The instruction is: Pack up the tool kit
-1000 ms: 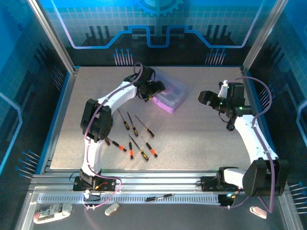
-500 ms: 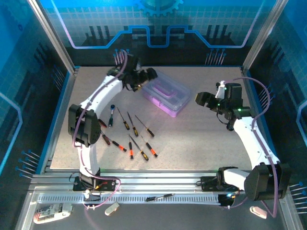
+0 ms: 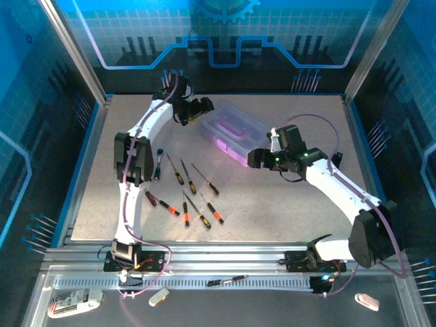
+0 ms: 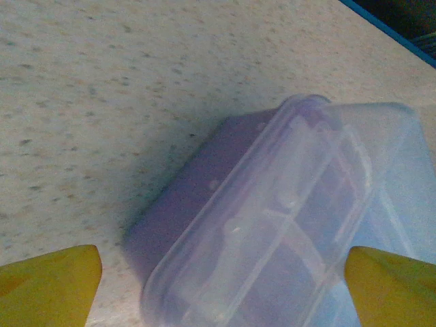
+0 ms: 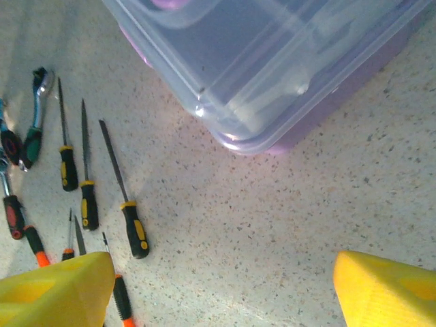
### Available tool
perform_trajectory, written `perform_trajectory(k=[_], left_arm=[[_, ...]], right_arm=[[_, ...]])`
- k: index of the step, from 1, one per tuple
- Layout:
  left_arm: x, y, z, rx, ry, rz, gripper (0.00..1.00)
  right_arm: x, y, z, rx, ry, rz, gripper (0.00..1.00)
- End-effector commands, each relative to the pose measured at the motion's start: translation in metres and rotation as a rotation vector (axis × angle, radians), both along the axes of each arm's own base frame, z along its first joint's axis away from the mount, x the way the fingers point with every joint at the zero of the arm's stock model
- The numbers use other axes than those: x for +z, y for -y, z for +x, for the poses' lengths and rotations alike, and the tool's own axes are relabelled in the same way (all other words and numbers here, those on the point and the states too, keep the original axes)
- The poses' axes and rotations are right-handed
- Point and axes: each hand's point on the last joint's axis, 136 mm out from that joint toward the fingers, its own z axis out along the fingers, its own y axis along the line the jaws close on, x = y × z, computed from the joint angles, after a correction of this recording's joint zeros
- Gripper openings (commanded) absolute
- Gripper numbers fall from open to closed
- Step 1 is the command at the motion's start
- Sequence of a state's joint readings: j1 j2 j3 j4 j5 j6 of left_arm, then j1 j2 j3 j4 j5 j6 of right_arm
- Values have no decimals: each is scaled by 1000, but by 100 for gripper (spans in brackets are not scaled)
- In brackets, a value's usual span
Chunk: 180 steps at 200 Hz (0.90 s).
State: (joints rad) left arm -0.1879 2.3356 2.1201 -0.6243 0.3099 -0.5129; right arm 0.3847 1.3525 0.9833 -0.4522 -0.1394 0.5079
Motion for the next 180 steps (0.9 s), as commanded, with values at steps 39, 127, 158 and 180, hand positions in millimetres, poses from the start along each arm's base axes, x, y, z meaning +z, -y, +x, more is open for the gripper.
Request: perform_trajectory(k=[39,127,158,180], left_arm=[[-7,27,-30,-117,-21,-73,86],[-20,94,-147,-282,-74,-44,84],[-18,123,-187,-343,-80,-16,83],[-14,135,-214,-377,-81,5,81]], right_arm=[[-29,-7,19,8,-56,-62,82],[-53,64,35,-177,-96,-160,80],[-53,87,39,-232,-102,-178,80],[-50,100,43,-255,-98,-188,81]])
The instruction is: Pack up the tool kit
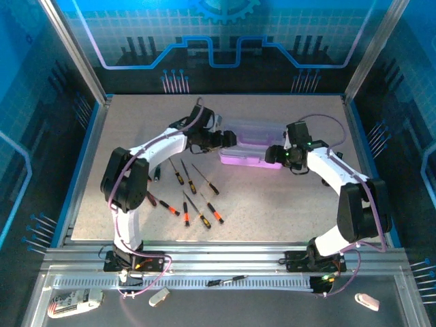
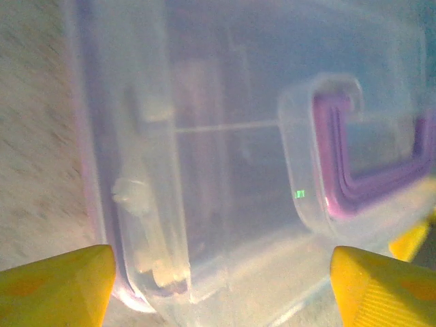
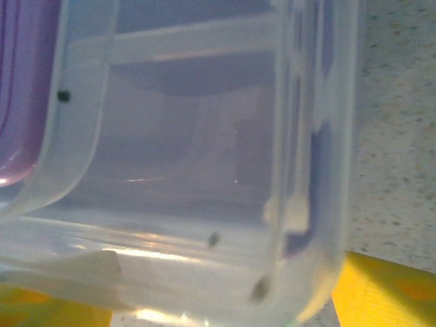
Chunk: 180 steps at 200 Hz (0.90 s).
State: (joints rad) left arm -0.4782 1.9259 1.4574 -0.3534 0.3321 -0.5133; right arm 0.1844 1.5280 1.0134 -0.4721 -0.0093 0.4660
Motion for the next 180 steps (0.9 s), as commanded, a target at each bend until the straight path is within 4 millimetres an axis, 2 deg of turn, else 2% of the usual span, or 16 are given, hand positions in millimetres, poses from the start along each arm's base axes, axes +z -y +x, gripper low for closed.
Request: perform_trajectory(k=[1,37,51,66,79,99,127,146,160,162,163,167,180], left_arm=[[-11,19,-55,-75,-87,41,81],[-4,52,-111,-188,-99,36,81],[2,59,-126,-223,-92,38,81],[17,61,-134,-254,-69,26,83],[34,53,-132,-262,-24,65,84],[58,31,-113,-234,88,179,90],[76,-1,-60,-133,150,266,93],[82,-7,-21,-107,194,291,93],[83,-2,4,-115,215,295,95],[78,-2,7,-120,210,305,95],[83,0,10,-116,221,300,95],[75,1,16,-120,211,312,95],[73,6,37,-130,219,324,94]], right_arm=[[5,13,4,-18,15,-21,81],[12,27,24,-39,35,-14,82],[15,29,33,-40,36,-9,83],[21,30,40,-34,40,2,83],[30,30,42,-32,51,15,83],[43,30,38,-32,76,27,83],[52,26,22,-48,101,71,83],[49,23,9,-64,107,113,83],[49,19,3,-71,113,151,83],[48,19,2,-72,112,154,83],[48,19,2,-72,112,156,83],[48,18,1,-71,111,161,81],[46,20,-2,-79,110,152,75]])
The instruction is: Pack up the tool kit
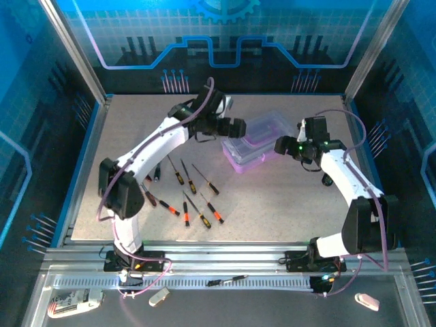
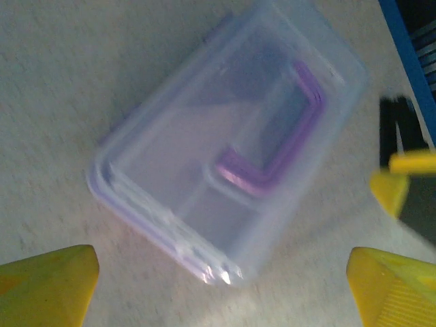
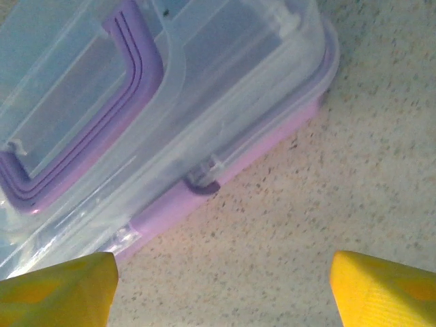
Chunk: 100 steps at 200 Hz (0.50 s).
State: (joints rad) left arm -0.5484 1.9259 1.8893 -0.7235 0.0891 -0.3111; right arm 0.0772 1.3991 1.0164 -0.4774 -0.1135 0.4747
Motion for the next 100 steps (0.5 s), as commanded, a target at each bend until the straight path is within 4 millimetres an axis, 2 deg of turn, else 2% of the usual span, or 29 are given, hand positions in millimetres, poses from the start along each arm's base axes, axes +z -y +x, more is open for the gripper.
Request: perform_trajectory(k=[1,27,49,66,100], left_arm=[[-37,1,22,-47,-42,124,94],[-52,7,59,-33,-43,127,93],[-66,20,69,-50,-54,90,91],[-76,25,67,-50,-82,60,91],[-92,32,44,-69,-166,-1,88]], right_arm=[[-1,-1,-5,-19,-2,43,74],[-13,10,-4,-39,-36,3,66],[-20,21,10,-64,-51,-43,64],[-25,33,28,-87,-76,-97,62],[-35,30,52,-66,-122,-99,58]])
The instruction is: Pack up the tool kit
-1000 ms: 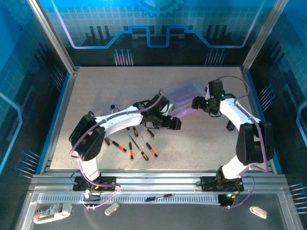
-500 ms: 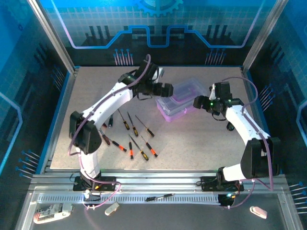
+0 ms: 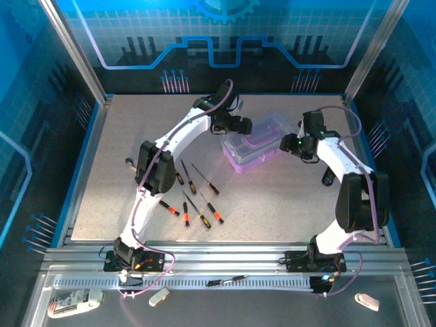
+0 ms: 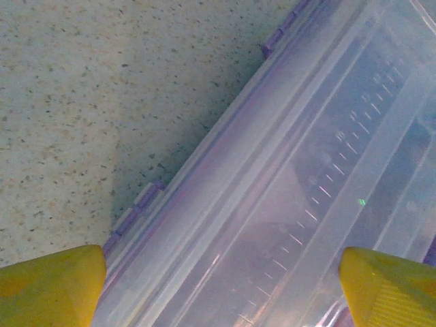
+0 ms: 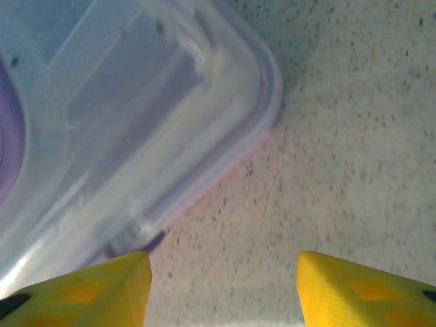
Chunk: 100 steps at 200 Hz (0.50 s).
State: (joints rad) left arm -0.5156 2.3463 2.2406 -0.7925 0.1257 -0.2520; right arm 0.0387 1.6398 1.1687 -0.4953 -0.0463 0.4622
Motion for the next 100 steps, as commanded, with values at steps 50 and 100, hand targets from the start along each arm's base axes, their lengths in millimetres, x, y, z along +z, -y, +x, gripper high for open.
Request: perform_trajectory(k=[50,100], left_arm=[[-2,18,-94,-95,-147,-113,86],[17,25,-139,-137,-152,-126,87]], right_arm=[[-7,-20,24,56,-28,46,60],[-2,-41,22,103,-15,127,63]])
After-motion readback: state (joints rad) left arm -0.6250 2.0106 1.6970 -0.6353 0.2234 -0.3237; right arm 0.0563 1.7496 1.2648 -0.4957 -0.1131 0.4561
